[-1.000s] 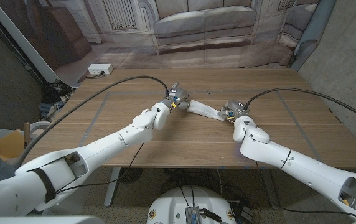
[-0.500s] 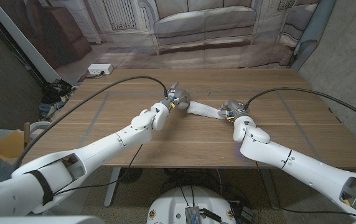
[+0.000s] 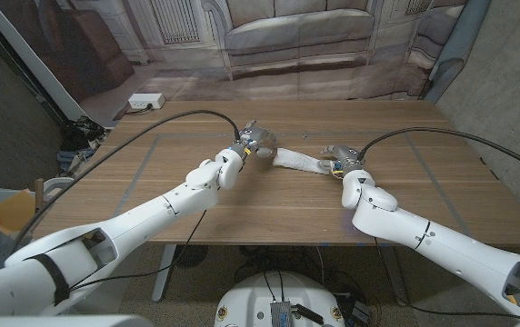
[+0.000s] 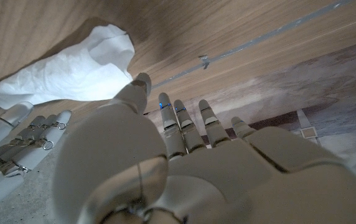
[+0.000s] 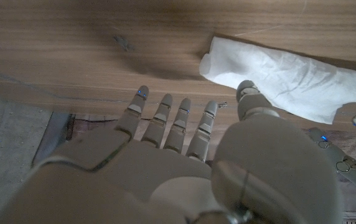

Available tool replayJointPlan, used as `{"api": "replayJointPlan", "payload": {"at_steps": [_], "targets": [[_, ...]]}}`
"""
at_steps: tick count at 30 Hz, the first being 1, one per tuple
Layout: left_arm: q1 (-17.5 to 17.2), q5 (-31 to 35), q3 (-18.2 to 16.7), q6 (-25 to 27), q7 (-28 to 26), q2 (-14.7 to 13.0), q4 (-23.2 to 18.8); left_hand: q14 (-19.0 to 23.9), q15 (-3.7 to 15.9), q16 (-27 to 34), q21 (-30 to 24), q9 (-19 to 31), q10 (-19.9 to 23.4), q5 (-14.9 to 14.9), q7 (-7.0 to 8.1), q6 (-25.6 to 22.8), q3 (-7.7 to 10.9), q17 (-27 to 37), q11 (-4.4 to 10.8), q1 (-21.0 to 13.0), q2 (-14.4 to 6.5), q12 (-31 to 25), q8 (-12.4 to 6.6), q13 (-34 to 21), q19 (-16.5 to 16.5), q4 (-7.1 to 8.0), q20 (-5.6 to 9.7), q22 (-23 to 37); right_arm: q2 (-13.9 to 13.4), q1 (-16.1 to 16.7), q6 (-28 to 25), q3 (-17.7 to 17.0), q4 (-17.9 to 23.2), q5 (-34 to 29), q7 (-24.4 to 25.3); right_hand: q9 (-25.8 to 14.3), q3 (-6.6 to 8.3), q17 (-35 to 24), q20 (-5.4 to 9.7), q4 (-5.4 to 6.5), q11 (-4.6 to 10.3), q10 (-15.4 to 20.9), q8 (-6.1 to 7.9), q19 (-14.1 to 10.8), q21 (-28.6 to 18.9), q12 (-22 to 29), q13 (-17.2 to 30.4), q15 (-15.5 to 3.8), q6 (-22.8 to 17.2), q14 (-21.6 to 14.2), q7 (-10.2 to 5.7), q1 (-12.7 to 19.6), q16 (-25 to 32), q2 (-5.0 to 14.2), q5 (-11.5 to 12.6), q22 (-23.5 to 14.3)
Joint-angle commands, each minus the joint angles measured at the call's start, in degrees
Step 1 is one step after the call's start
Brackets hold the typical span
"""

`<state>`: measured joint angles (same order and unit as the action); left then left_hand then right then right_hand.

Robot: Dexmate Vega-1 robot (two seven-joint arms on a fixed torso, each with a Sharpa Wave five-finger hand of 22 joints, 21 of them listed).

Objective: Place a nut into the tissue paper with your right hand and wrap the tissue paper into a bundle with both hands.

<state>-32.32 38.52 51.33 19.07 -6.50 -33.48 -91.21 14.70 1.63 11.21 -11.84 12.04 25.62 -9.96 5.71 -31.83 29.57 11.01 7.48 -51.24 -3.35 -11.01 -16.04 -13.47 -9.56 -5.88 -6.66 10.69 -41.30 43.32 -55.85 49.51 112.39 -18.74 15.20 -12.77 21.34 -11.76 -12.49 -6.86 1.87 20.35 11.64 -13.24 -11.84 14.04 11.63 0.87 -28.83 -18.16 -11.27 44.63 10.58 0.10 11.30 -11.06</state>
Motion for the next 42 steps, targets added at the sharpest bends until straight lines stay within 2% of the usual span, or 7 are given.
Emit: {"api": "replayJointPlan", "payload": {"at_steps": [1,7,12,16,24,31,42], "targets": [[-3.4,-4.6,-5.1,0.9,0.3,-3.0,-6.8,-0.3,-0.12,0.1,-0.1,0.2,-0.1,-0.1,-0.36,-1.5,-0.35,0.2,-0.55,1.2,-0.2,-0.5,-0.65,-0.1,-1.1,0.91,0.15,0.2,-0.9,4.0,1.7,-4.0,4.0,1.2,4.3,0.1,-0.18,-0.3,0.02,1.10,-0.61,-0.7,-0.15,0.5,0.2,-0.4,0.2,0.46,0.4,1.0,0.12,-1.8,0.0,0.17,-0.3,-0.2],[-6.5,-8.3,-9.2,0.6,-2.0,-4.6,-10.9,0.0,-0.25,0.4,-0.3,0.2,0.3,0.0,-0.71,-2.8,-1.28,0.4,-1.43,3.8,-0.9,-0.8,-1.11,0.0,-0.9,2.73,0.38,0.2,-0.6,7.3,3.7,-7.5,5.8,2.6,8.0,0.1,-0.58,-0.4,0.08,1.95,-0.96,-1.0,-0.09,1.1,0.3,-0.5,0.2,0.78,0.4,1.9,0.41,-3.4,0.1,0.60,-0.5,-0.2],[-8.5,-10.1,-11.8,0.9,-4.0,-5.6,-13.4,0.4,-0.15,0.7,-0.6,0.2,0.6,0.1,-0.95,-3.1,-2.02,0.6,-1.66,6.3,-2.0,-1.1,-1.11,0.0,-0.2,4.76,0.55,0.3,-1.2,10.2,8.7,-10.2,6.7,3.3,11.4,0.2,-0.64,-0.4,2.56,2.41,-0.99,-1.2,-0.02,1.9,0.4,-0.5,0.2,0.47,0.4,2.8,0.49,-4.5,0.1,1.16,-0.5,-0.2],[-10.5,-12.5,-14.5,0.8,-5.3,-6.5,-15.7,0.6,-0.12,0.8,-0.8,0.2,0.6,0.1,-0.90,-3.0,-2.27,0.6,-1.98,7.1,-2.1,-1.1,-1.02,0.1,0.2,5.24,0.60,0.3,-1.1,12.4,11.7,-12.3,7.5,3.3,14.2,0.2,-0.52,-0.4,3.45,2.51,-0.67,-1.2,0.00,1.6,0.2,-0.4,0.2,0.41,0.4,3.1,0.48,-4.7,0.1,1.54,-0.5,-0.2],[-15.4,-22.5,-22.2,-2.0,-7.9,-7.6,-19.1,1.1,-0.27,0.9,-1.3,0.1,0.9,0.1,-1.48,-2.9,-2.79,0.6,-2.41,8.4,-2.1,-1.2,-0.84,0.1,1.4,6.03,0.55,0.3,-0.2,17.5,20.5,-18.6,8.8,7.1,18.3,0.3,-0.40,-0.4,3.91,2.68,-0.43,-1.1,0.05,1.6,0.1,-0.4,0.2,0.16,0.4,3.3,0.56,-5.1,0.2,2.00,-0.5,-0.3],[-19.8,-35.7,-29.6,-7.0,-7.7,-7.7,-19.3,1.7,-0.56,1.0,-1.7,0.0,1.0,0.1,-2.01,-2.2,-3.17,0.5,-2.80,9.5,-2.1,-1.3,-0.43,0.2,2.7,6.74,0.62,0.3,1.1,20.6,28.2,-22.9,9.2,10.7,20.1,0.3,-0.36,-0.3,4.13,2.79,-0.48,-0.7,0.11,1.5,0.0,-0.2,0.2,0.07,0.3,3.3,0.75,-5.5,0.3,2.30,-0.5,-0.3],[-23.9,-45.2,-34.8,-12.7,-10.5,-7.6,-16.9,1.7,-0.94,0.8,-2.3,0.0,-0.3,0.1,-2.32,0.6,-3.85,0.4,-3.46,11.5,-2.2,-0.9,0.96,0.3,4.8,7.95,0.80,0.3,4.1,23.7,38.7,-27.5,7.9,17.4,20.1,0.4,-0.44,-0.2,4.82,2.83,-0.48,0.0,0.29,1.4,-0.1,0.1,0.2,-0.41,-0.1,4.0,1.14,-6.0,0.1,2.34,-0.7,-0.3]]}}
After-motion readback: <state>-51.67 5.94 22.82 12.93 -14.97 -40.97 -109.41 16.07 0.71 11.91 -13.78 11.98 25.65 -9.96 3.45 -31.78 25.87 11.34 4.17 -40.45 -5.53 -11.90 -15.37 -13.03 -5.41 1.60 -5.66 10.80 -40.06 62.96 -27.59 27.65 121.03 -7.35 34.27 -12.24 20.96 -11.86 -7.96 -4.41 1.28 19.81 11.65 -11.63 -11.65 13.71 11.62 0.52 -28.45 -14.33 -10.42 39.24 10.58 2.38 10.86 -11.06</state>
